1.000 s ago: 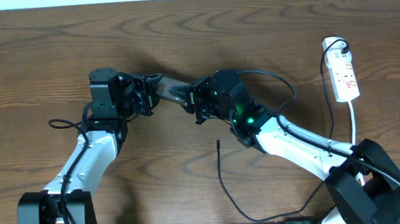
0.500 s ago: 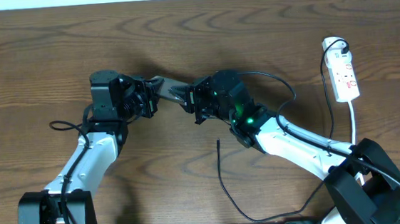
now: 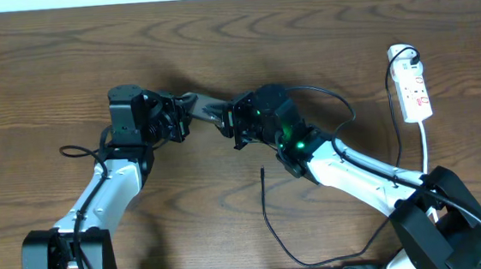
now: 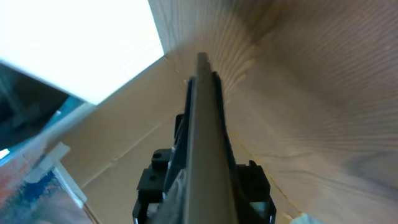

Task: Plug charger to phone and switch on socket
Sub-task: 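Release the phone from the right gripper and pull the left gripper back left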

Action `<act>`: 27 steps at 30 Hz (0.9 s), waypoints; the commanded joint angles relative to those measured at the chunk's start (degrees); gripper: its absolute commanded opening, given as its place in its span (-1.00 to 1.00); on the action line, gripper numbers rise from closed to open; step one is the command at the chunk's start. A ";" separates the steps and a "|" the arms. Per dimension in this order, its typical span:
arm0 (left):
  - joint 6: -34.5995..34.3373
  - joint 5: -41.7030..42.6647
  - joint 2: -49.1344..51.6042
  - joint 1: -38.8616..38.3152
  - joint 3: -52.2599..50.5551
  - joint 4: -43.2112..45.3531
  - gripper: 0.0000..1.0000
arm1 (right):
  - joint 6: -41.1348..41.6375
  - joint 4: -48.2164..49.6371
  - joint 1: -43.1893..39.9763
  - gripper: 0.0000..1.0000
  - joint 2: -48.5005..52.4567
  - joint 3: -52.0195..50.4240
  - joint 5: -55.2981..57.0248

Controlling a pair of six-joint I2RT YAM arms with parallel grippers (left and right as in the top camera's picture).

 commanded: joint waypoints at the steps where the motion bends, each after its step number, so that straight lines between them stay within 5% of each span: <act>1: 0.48 -0.37 0.74 0.11 -0.94 -0.26 -0.85 | -1.07 0.55 0.57 -0.32 -0.46 0.63 0.55; 5: 0.48 -0.37 0.74 0.11 -0.94 -0.26 -0.85 | -1.11 -0.35 0.57 0.39 -0.46 0.63 0.85; 9: 0.48 -0.37 0.74 0.11 -0.94 -0.26 -0.85 | -1.62 -0.33 0.57 0.72 -0.46 0.63 0.83; 19: 2.10 -0.52 0.74 1.07 -0.94 -0.28 -0.85 | -4.44 -0.37 0.44 0.98 -0.46 0.63 0.85; 27: 7.96 2.34 0.74 5.70 -0.94 -0.26 -0.85 | -11.67 -3.61 -2.38 0.99 -0.46 0.63 0.79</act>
